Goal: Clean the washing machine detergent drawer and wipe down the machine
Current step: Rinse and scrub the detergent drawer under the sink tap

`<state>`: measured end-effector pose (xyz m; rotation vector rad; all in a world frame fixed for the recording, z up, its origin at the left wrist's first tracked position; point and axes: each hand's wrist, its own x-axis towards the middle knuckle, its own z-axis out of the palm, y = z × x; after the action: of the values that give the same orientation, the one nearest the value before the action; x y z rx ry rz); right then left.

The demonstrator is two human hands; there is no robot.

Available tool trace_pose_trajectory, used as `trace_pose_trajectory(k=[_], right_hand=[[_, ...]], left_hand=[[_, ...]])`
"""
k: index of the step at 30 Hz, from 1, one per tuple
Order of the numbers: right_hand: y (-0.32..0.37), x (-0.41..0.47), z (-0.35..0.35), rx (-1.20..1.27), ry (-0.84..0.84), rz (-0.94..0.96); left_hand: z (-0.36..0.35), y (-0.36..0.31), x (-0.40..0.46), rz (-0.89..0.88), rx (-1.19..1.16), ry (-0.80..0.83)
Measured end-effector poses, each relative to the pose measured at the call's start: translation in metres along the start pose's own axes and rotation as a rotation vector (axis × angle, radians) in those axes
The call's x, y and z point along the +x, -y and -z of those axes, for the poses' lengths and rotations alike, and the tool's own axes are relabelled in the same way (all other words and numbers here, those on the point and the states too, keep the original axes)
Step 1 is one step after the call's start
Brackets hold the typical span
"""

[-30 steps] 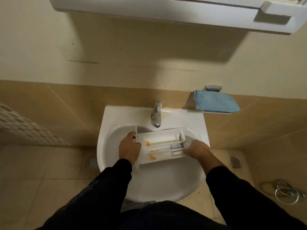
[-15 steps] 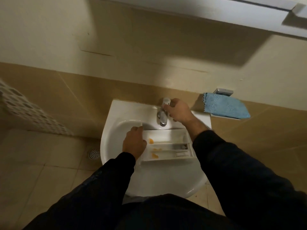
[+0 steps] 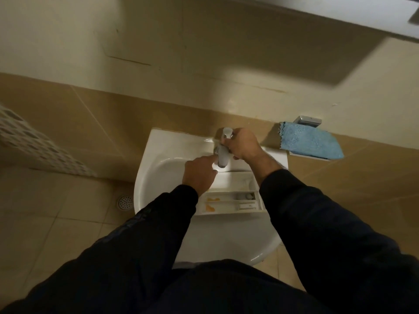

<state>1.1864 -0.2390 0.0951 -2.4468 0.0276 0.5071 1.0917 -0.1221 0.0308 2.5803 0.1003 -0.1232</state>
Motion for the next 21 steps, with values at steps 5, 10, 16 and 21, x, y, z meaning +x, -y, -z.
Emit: trace_pose_trajectory(k=[5,10,16,21], right_hand=[[0.001,0.003,0.004,-0.001,0.064,-0.034],[0.001,0.004,0.003,-0.009,0.072,-0.037],[-0.002,0.007,0.005,-0.030,0.097,-0.003],[-0.006,0.009,0.009,0.078,0.119,-0.009]], left_hand=[[-0.005,0.015,0.003,-0.008,0.001,0.008],[-0.006,0.028,0.004,-0.014,0.005,0.014],[-0.006,0.026,0.003,-0.030,0.036,0.000],[-0.006,0.028,0.004,-0.015,0.057,0.005]])
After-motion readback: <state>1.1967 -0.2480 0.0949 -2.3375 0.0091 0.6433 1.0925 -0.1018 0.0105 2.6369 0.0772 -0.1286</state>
